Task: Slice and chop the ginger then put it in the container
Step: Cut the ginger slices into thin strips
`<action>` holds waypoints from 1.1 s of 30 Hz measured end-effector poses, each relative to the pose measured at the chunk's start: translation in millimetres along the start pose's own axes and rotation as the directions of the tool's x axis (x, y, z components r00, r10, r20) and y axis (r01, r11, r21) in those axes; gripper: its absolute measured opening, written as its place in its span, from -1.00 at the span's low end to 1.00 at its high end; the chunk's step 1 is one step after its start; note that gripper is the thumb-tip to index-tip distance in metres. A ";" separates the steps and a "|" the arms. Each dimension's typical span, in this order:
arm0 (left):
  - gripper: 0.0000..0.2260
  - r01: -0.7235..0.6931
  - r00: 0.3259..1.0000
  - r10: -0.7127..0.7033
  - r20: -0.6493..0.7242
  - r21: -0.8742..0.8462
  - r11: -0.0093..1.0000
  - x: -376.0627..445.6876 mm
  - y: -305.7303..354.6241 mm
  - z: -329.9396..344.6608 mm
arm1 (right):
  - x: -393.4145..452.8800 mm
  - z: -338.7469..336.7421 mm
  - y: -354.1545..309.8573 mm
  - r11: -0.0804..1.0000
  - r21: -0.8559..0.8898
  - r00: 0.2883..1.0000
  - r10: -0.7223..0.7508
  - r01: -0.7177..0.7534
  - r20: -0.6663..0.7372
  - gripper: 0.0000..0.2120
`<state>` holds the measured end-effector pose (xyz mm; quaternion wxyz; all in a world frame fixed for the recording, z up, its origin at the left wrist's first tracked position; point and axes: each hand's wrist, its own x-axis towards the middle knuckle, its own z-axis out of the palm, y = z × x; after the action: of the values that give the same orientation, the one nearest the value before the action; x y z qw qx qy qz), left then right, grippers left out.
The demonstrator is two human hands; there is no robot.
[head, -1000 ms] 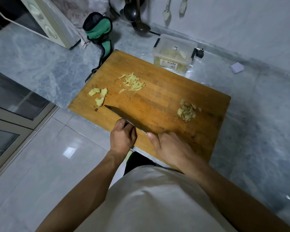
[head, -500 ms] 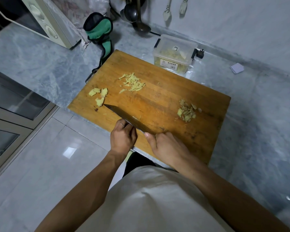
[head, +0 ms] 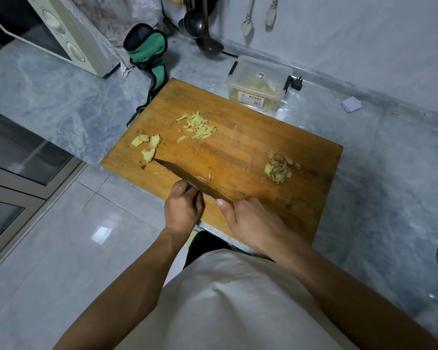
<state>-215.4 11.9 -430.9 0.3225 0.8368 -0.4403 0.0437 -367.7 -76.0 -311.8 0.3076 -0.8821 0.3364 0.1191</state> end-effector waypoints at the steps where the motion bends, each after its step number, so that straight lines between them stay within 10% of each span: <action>1: -0.86 -0.004 1.000 0.004 -0.008 0.003 1.000 0.0 -0.1 0.5 | 0.4 0.8 -1.1 1.000 -0.001 1.000 0.006 -0.006 0.005 -0.38; 33: -0.84 0.034 0.999 -0.034 0.011 0.014 0.999 -0.8 3.5 -3.1 | 11.4 9.0 3.7 0.998 0.033 0.998 -0.059 0.060 -0.033 -0.39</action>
<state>-217.9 12.9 -427.0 0.3149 0.8466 -0.4274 0.0366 -361.7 -78.5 -325.3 0.3208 -0.8881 0.3166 0.0900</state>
